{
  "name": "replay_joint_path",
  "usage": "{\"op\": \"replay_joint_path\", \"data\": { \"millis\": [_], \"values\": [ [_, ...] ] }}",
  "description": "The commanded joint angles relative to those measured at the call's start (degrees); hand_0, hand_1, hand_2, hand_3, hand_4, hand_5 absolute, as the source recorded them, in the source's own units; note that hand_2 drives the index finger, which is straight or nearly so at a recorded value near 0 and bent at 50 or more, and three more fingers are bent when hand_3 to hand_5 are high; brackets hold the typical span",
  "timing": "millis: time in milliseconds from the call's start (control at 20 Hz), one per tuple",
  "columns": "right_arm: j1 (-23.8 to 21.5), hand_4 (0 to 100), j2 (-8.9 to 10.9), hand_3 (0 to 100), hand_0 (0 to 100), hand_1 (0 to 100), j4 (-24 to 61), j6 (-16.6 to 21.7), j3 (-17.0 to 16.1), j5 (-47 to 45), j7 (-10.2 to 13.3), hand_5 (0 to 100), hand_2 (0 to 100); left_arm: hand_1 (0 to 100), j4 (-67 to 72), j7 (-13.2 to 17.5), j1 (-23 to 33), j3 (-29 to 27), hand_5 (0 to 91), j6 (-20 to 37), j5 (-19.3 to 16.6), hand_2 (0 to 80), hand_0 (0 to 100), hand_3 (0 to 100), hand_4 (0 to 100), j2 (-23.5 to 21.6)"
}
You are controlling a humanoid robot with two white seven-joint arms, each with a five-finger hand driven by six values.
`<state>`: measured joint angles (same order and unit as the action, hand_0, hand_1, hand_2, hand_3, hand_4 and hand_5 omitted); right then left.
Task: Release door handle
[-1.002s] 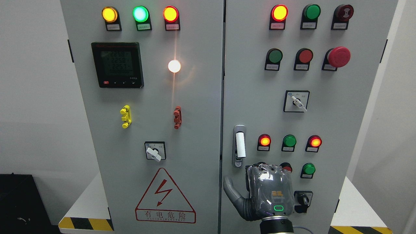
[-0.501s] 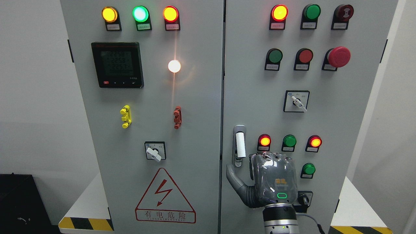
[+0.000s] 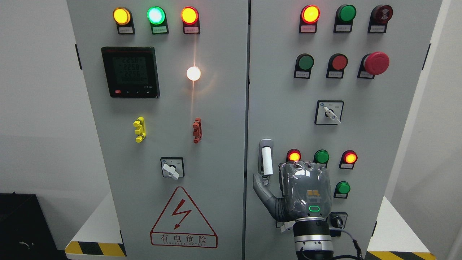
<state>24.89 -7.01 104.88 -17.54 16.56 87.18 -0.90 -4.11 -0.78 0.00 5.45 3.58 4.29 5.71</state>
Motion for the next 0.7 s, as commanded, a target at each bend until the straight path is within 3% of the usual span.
{"op": "replay_joint_path", "data": {
  "millis": [0,651],
  "values": [
    [0.95,100,0.07,100,28,22,-1.44,-0.04,-0.47,0.1,-0.07,100,100,56,0.07,-0.01,0.97,0.0,0.0,0.02,0.02,0.0,12,0,0,0.0],
    [2.0,100,-0.02,100,27,27,-2.75,-0.04,-0.39,0.01,-0.07,100,100,56,-0.02,-0.01,0.97,0.0,0.0,0.02,-0.07,0.0,12,0,0,0.0]
  ]
}}
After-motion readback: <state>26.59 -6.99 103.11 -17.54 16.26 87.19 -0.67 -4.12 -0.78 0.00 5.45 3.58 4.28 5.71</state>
